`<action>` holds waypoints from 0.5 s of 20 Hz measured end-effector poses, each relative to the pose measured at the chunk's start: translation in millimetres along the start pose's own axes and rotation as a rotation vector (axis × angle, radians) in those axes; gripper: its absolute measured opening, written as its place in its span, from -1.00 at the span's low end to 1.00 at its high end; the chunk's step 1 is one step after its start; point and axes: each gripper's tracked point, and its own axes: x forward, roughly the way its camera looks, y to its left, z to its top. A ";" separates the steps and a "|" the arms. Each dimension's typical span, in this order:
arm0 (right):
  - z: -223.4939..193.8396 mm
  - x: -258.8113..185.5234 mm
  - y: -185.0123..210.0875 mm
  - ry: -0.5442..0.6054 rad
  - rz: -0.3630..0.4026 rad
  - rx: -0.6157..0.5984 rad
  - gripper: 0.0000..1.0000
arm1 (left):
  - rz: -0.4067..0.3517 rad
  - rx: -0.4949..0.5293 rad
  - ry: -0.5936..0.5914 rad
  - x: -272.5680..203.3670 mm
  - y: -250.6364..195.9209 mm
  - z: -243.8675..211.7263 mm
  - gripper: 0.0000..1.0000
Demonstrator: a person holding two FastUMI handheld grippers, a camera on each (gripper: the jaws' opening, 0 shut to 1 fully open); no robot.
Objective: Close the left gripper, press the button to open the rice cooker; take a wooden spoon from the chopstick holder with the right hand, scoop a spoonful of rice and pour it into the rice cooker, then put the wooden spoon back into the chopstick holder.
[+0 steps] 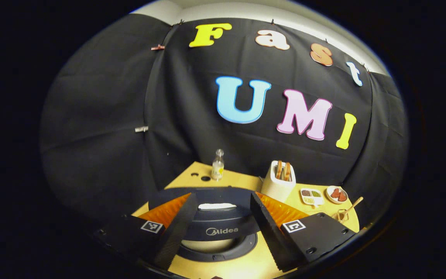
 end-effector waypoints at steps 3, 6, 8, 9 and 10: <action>-13.8 -4.0 -2.4 0.021 0.002 0.018 0.97 | 0.009 0.036 0.073 1.5 0.7 -47.2 0.94; -25.9 -9.9 -9.3 0.025 -0.005 0.036 0.97 | 0.044 0.131 0.087 9.4 4.4 -78.0 0.94; -34.7 -12.1 -15.7 0.036 -0.015 0.051 0.97 | 0.059 0.136 0.097 13.5 7.6 -93.0 0.94; -37.4 -12.4 -19.0 0.042 -0.021 0.060 0.97 | 0.063 0.137 0.105 15.6 8.6 -99.1 0.95; -40.8 -14.8 -24.1 0.048 -0.029 0.070 0.97 | 0.067 0.141 0.121 18.9 8.7 -107.2 0.95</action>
